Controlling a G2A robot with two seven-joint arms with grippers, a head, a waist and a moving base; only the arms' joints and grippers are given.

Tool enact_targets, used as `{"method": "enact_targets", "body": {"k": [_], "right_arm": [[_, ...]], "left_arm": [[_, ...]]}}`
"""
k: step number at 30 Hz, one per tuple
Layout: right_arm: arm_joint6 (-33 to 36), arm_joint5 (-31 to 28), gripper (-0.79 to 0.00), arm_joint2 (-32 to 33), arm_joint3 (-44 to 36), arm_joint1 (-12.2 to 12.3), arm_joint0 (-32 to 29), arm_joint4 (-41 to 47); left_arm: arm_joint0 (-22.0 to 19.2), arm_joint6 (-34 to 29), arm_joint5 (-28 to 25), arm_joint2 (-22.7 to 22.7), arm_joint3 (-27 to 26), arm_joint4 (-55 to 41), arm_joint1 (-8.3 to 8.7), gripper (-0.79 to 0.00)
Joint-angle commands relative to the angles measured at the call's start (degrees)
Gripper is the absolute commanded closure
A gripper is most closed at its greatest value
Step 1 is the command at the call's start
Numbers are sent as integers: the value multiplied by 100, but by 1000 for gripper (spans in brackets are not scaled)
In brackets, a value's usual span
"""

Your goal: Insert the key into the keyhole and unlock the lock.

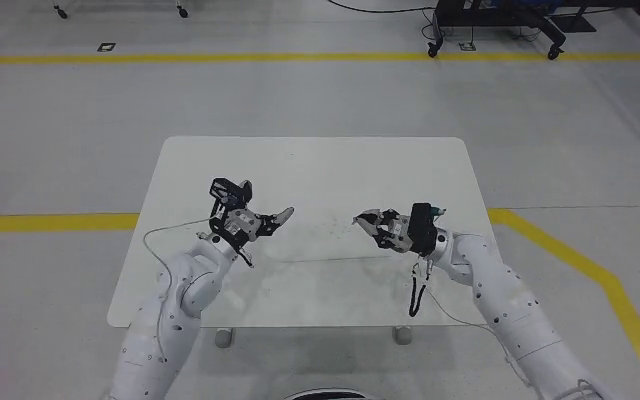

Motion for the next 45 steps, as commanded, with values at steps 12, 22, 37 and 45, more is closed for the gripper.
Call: {"method": "enact_targets", "body": {"k": [12,22,37,45], "right_arm": [[1744,222,0,-1104,667,-422,1039,2270],[1702,241,0,-1076,639,-428,976,2454],[1909,-243,0,-1204,1389,-613,1298,3895],[2634,-114,0,-1634,1735,-823,1697,4598]], "left_arm": [[-941,-2168,-2815,140,1753,-4629,337,-785],[-829,-2271,-2815,271,1567,-4860,348,-785],[-1172,-2761,-2815,1004,1530,-5009,354,-785],[-1351,-2144,-2815,1328,1746,-4276,270,-785]]}}
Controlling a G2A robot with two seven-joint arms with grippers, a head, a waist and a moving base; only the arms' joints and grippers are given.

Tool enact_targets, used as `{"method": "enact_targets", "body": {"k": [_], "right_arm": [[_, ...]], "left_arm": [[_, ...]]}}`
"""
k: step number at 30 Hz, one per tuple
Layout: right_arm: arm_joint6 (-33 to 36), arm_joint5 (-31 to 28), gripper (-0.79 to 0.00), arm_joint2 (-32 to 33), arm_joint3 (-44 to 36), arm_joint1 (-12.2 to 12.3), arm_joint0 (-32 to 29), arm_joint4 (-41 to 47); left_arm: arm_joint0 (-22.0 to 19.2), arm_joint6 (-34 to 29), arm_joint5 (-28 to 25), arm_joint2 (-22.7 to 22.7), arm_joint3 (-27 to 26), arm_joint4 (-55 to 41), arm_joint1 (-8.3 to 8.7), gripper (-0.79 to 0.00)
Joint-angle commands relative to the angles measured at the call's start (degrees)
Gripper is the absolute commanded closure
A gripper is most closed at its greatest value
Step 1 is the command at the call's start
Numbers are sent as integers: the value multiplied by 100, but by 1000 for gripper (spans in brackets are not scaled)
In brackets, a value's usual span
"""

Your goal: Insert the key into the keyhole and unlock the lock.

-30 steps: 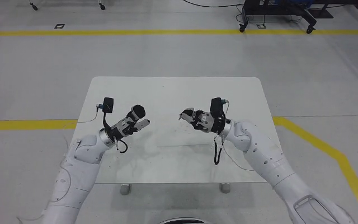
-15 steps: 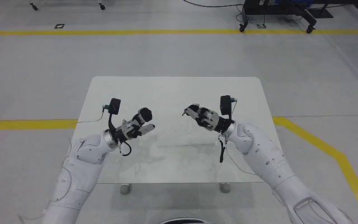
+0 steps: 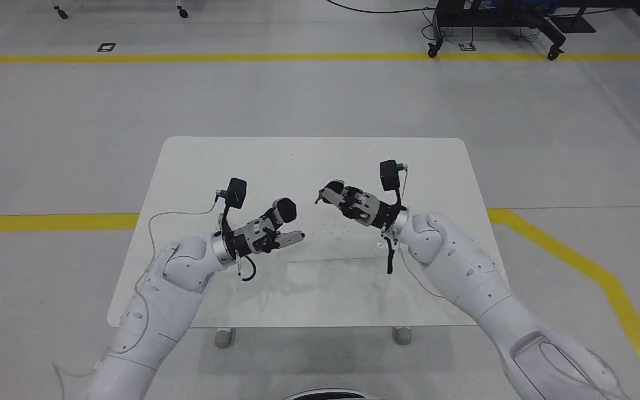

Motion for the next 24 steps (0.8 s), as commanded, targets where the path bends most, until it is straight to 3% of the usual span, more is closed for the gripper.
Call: {"method": "enact_targets", "body": {"k": [1,8,15,24], "right_arm": [[113,43,0,-62,42,-37,75,73],[415,-139,0,-215,88,-146,183,467],[801,-219,0,-322,190,-211,267,1016],[993,-219,0,-316,209,-253,282,1162]], "left_arm": [[-62,235,0,23,145,186,-23,-785],[-181,961,0,197,393,602,-84,-573],[-272,1120,0,348,454,569,-37,-271],[-363,1236,0,505,476,529,45,-108]]}}
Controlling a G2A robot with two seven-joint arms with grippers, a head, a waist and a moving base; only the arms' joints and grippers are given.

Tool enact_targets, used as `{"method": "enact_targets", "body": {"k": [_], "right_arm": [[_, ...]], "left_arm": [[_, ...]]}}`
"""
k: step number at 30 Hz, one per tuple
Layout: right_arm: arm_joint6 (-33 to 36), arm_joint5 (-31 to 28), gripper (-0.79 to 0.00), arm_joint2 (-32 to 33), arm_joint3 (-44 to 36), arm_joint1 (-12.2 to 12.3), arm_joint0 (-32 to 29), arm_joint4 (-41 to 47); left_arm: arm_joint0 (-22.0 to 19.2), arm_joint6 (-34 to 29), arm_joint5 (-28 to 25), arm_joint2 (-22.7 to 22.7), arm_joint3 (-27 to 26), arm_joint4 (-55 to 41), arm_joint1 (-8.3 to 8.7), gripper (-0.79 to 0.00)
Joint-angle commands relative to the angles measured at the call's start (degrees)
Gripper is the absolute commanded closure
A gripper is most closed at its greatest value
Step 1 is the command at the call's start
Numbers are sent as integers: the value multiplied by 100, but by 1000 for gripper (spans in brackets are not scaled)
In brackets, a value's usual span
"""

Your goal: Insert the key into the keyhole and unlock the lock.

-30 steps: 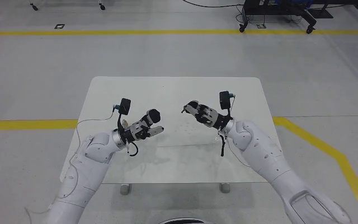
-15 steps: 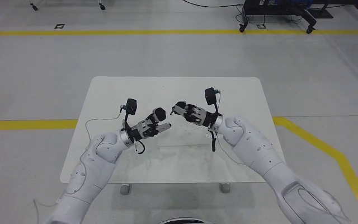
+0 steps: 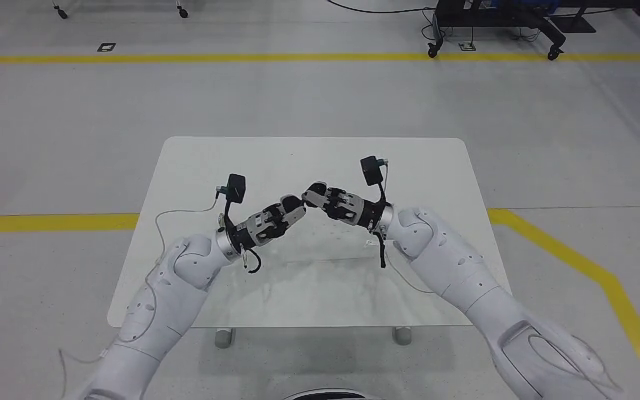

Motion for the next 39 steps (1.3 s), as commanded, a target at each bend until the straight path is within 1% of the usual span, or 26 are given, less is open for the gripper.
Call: {"method": "enact_targets", "body": {"k": [1,2,4,5,13,27,35,39], "right_arm": [[20,0,0,8,-9,-6,-8,12],[26,0,0,12,-10,-8,-9,14],[45,0,0,26,-25,-12,-17,12],[49,0,0,31,-27,-13,-20,12],[129,0,0,81,-116,-9,-76,-26],[195,0,0,208,-306,52,-230,-80],[337,0,0,194,-358,69,-249,10],[422,0,0,178,-373,76,-247,63]], "left_arm": [[-25,14,0,39,28,-10,16,-80],[-35,20,0,51,43,-19,20,-68],[-75,40,0,96,96,-65,31,-3],[-86,38,0,110,113,-69,34,0],[-191,110,0,219,218,-125,67,0],[-169,242,0,183,170,-287,177,0],[-227,-96,0,356,109,-808,247,0],[-252,-222,0,368,105,-1040,286,0]]}}
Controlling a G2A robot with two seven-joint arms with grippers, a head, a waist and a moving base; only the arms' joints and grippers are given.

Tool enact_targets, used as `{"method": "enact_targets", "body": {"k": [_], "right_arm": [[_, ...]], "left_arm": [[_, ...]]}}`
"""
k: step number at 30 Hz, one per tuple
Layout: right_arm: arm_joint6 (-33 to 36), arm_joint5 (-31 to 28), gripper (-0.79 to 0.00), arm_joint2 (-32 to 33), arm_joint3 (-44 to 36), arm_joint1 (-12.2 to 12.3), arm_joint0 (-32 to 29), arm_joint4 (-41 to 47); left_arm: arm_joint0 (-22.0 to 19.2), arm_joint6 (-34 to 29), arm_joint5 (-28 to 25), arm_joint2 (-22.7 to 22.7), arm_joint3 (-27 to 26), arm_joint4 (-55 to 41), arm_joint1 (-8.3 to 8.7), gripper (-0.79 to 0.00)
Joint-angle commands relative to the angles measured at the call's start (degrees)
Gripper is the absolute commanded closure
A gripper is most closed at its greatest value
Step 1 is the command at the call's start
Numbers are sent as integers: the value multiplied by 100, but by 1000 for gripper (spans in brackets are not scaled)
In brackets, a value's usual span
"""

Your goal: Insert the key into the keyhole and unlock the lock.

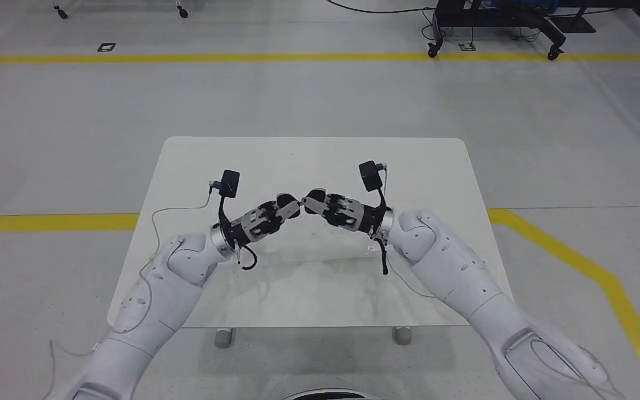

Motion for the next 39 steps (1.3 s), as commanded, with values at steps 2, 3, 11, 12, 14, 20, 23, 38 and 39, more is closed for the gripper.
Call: {"method": "enact_targets", "body": {"k": [2,3,11,12,14,20,23,38,39], "right_arm": [[54,0,0,-10,-20,6,2,45],[68,0,0,-13,-29,9,0,66],[191,0,-243,-31,-117,43,-13,196],[202,0,-262,-31,-131,49,-15,200],[217,0,-305,-30,-157,62,-26,222],[228,0,-336,-5,-172,97,-47,276],[328,0,-329,-20,-110,115,-45,310],[1298,0,-256,-194,75,223,181,785],[1309,0,-237,-200,71,226,177,822]], "left_arm": [[-4,-42,0,-15,1,-110,26,0],[-1,-36,0,-25,14,-141,34,0],[-53,-39,0,26,49,-71,46,0],[-64,-28,0,39,58,-65,44,0],[-93,-16,0,68,77,-36,40,0],[-129,-18,0,92,95,-72,55,0],[-127,-32,0,49,89,38,81,0],[-161,-679,0,121,-59,79,242,0],[-178,-688,0,128,-35,125,245,0]]}}
